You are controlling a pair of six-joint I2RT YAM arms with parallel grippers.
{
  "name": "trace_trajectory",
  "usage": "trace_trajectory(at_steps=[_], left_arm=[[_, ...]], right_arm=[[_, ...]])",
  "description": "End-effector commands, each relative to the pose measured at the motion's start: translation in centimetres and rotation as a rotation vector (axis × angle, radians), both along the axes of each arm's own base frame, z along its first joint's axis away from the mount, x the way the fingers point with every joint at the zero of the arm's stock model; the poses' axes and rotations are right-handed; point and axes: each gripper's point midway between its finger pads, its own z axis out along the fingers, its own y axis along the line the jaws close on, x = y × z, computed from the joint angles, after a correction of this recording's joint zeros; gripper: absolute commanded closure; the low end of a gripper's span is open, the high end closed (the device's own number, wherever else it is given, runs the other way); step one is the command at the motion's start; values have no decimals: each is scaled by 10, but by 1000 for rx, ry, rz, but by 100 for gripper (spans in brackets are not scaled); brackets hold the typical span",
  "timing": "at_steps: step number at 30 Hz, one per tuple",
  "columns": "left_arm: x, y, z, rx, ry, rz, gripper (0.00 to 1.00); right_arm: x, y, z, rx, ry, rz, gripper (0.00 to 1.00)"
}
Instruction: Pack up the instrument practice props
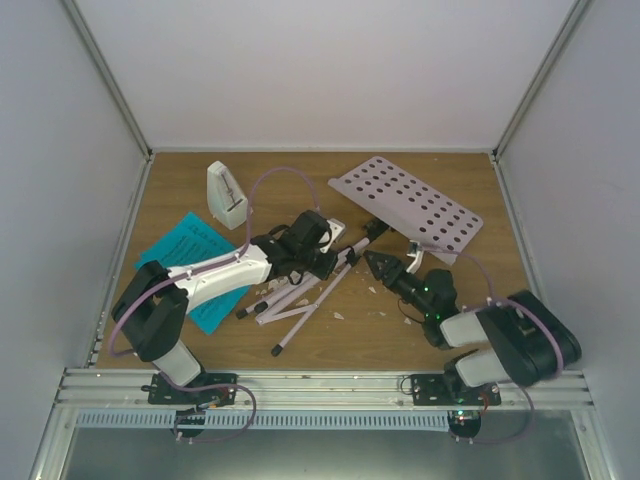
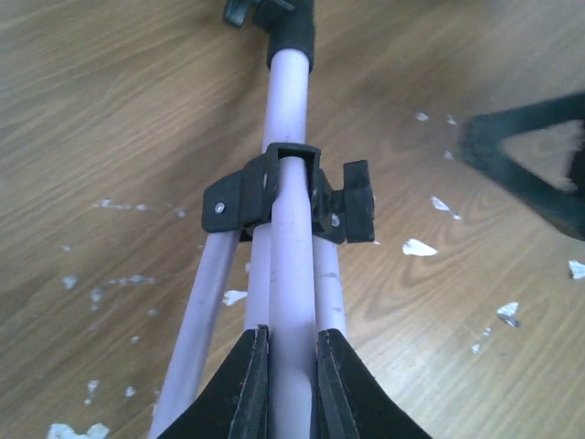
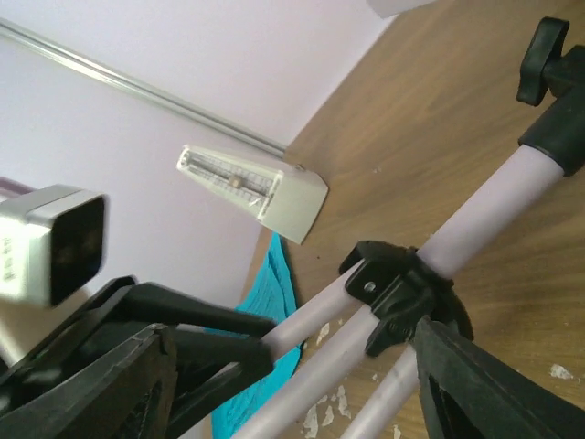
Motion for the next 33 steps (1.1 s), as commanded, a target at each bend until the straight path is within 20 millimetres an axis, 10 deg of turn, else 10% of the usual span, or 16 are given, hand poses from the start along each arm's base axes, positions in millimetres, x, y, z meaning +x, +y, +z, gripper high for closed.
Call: trace_trajectory(at_steps=[1,9,27,33], left_arm=[[44,-11,66,-208,-188,83,100],[42,-15,61,-244,-164,33,100],[19,-3,84,-312,-189,0,29],[-4,21,56,-256,-115,38,20]], right_arm=[[-7,-14,-3,-86,-10,-56,25],[-10,-44,29,-260,-94,-167,10],[-9,-86,76,-481,-209,-286,0],[-8,-92,88,-543,-235,-298,0]])
